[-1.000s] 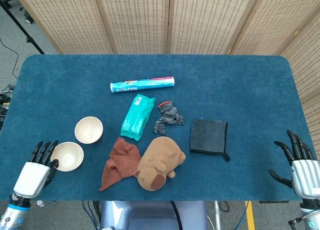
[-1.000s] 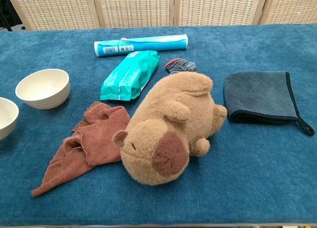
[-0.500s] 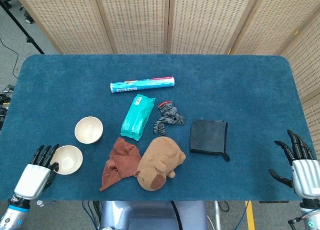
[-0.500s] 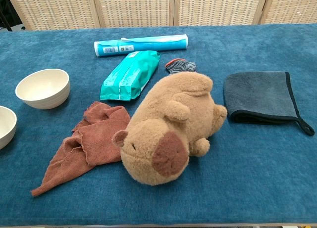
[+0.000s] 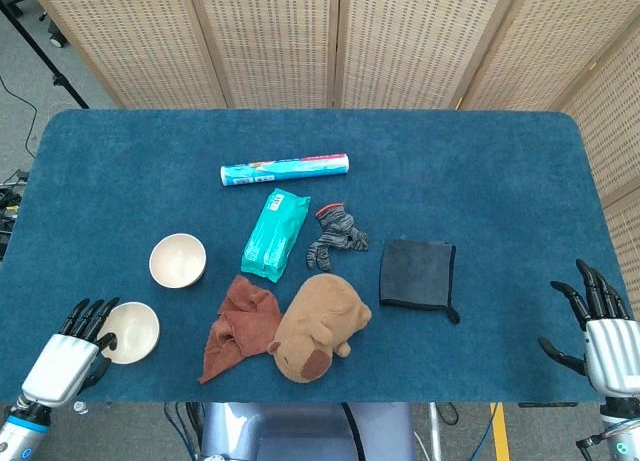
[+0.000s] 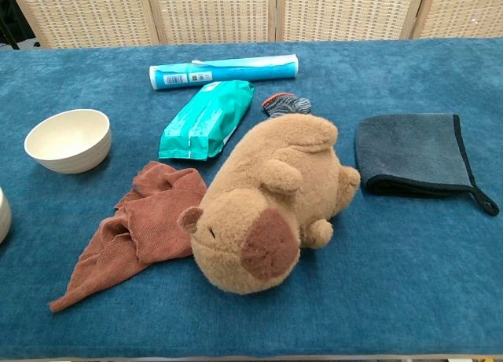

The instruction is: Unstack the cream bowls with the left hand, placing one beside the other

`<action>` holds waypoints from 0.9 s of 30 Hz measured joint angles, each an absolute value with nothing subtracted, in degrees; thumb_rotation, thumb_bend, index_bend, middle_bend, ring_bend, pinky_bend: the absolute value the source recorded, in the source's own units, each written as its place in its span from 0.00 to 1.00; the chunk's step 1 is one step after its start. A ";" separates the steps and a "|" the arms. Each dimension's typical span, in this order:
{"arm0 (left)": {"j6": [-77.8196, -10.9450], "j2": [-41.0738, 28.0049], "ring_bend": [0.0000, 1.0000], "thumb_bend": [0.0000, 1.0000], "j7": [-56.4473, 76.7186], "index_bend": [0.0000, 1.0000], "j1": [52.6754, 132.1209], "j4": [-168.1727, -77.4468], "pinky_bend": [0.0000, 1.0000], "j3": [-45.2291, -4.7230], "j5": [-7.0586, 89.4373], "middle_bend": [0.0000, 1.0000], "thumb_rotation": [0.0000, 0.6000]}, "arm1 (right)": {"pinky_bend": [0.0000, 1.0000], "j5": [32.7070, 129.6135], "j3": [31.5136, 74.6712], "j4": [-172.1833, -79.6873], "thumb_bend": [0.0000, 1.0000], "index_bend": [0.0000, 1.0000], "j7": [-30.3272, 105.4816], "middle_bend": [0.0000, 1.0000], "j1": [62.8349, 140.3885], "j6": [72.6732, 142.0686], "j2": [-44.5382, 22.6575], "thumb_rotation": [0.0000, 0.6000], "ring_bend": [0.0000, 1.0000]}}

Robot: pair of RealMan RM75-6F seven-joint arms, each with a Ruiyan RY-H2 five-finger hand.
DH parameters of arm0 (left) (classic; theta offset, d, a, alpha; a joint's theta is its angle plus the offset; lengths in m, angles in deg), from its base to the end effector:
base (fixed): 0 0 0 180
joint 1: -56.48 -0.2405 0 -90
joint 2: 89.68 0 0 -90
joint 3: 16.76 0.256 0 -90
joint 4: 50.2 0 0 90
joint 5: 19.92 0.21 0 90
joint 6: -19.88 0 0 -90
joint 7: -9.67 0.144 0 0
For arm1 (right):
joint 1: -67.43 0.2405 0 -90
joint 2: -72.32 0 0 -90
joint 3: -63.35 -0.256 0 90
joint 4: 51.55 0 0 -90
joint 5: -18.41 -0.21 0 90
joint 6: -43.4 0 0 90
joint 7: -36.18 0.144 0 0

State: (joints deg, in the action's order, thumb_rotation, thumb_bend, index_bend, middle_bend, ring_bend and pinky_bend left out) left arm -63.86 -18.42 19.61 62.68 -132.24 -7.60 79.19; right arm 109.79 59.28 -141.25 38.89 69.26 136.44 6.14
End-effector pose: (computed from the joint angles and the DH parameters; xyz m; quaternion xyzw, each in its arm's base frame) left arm -0.3168 0.1385 0.0924 -0.7485 -0.3115 -0.3044 0.5001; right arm -0.3042 -0.1676 0.1676 0.5728 -0.3467 0.4488 0.5918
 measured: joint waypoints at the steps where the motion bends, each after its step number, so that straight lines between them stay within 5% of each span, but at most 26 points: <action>1: -63.85 -18.79 0.01 0.33 19.83 0.45 62.68 -132.56 0.05 -7.57 79.27 0.00 1.00 | 0.15 109.79 59.27 -141.25 0.16 0.22 38.87 0.00 69.25 136.47 6.13 1.00 0.00; 27: -71.42 -16.63 0.00 0.33 13.49 0.42 62.71 -139.70 0.05 -17.86 72.98 0.00 1.00 | 0.15 110.41 59.65 -140.98 0.16 0.22 39.20 0.00 69.58 135.78 5.83 1.00 0.00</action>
State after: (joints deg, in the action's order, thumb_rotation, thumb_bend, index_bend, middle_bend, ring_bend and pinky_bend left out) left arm -71.42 -16.63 13.49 62.71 -139.70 -17.86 72.98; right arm 110.41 59.65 -140.98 39.20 69.58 135.78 5.83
